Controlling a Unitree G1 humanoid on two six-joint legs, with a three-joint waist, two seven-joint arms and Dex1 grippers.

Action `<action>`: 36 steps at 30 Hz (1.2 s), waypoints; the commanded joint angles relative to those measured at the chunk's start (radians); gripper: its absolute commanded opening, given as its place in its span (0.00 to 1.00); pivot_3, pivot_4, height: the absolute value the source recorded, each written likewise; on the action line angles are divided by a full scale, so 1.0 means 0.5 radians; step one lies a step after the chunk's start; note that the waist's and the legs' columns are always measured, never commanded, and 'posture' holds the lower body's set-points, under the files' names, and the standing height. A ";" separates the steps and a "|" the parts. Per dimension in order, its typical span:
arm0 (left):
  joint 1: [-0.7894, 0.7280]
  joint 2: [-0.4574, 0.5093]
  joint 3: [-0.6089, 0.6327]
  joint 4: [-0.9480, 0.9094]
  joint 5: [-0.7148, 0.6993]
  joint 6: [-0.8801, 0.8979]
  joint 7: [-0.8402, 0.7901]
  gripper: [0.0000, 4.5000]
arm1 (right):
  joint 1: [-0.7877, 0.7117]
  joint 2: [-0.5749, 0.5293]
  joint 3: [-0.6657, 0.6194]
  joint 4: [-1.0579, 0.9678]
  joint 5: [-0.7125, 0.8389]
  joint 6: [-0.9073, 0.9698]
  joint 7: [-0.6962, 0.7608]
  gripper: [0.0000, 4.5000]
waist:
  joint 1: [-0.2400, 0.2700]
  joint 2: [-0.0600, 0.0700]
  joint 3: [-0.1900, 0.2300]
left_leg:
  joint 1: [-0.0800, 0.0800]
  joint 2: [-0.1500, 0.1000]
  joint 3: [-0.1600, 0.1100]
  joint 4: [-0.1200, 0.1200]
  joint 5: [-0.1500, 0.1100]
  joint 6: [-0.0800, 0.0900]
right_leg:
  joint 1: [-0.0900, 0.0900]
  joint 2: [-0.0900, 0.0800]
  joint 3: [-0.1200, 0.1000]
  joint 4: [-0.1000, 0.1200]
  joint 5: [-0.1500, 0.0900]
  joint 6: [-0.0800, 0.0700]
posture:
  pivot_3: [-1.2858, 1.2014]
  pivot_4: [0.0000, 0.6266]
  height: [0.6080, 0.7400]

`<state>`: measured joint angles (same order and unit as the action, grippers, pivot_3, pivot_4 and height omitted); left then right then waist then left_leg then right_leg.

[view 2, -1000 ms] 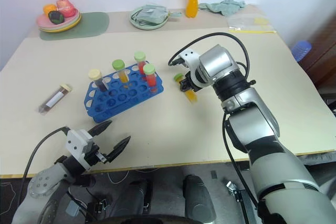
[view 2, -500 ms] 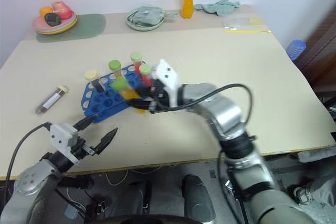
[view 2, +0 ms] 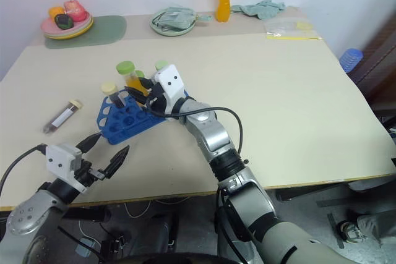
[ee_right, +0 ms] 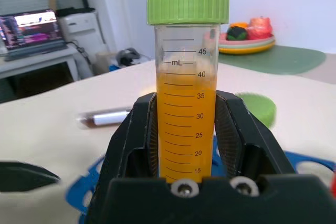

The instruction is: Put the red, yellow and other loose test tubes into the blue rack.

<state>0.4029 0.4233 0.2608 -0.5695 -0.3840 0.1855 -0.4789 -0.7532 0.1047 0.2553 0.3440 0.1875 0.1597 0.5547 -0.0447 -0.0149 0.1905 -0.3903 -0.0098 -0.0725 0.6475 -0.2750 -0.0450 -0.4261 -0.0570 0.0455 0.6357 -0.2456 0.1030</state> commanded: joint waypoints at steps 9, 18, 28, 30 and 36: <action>-0.073 0.022 0.037 -0.159 -0.037 0.129 0.076 1.00 | 0.008 0.026 -0.019 0.270 -0.170 -0.358 -0.066 0.36 | 0.000 0.000 0.000 | 0.000 0.000 0.001 0.000 0.000 0.000 | 0.000 0.001 0.000 0.000 0.000 -0.001 | 0.52 0.24 1.00; -0.137 0.041 0.050 -0.208 -0.056 0.227 0.090 1.00 | 0.043 0.010 -0.052 0.349 -0.189 -0.474 -0.071 0.36 | -0.001 0.000 0.000 | 0.001 0.001 0.000 0.000 0.000 0.000 | 0.000 0.002 0.000 0.002 0.000 -0.001 | 0.52 0.24 1.00; -0.138 0.047 0.065 -0.246 -0.064 0.271 0.102 1.00 | 0.125 -0.001 -0.041 0.248 -0.139 -0.408 0.081 0.36 | -0.003 0.000 0.000 | 0.002 0.001 0.000 0.000 0.000 0.000 | 0.000 0.002 0.000 0.002 0.000 -0.001 | 0.52 0.24 1.00; -0.135 0.047 0.065 -0.247 -0.063 0.272 0.101 1.00 | 0.125 0.006 -0.049 0.252 -0.125 -0.377 0.091 0.36 | -0.002 0.000 0.000 | 0.002 0.001 0.000 0.000 0.000 0.000 | 0.000 0.002 0.000 0.003 0.000 -0.001 | 0.52 0.24 1.00; -0.119 0.044 0.069 -0.225 -0.064 0.249 0.078 1.00 | 0.139 0.006 -0.026 0.226 -0.111 -0.342 0.167 0.36 | -0.003 0.000 0.000 | 0.002 0.001 0.000 0.000 0.000 0.000 | 0.000 0.002 0.000 0.003 0.000 -0.001 | 0.52 0.24 1.00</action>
<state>0.3397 0.4384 0.2689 -0.6512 -0.4054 0.3252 -0.4346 -0.6958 0.0996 0.2290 0.4724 0.1271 -0.0273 0.6217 -0.0461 -0.0147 0.1903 -0.3892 -0.0091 -0.0724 0.6475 -0.2749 -0.0450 -0.4260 -0.0558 0.0456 0.6372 -0.2455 0.1023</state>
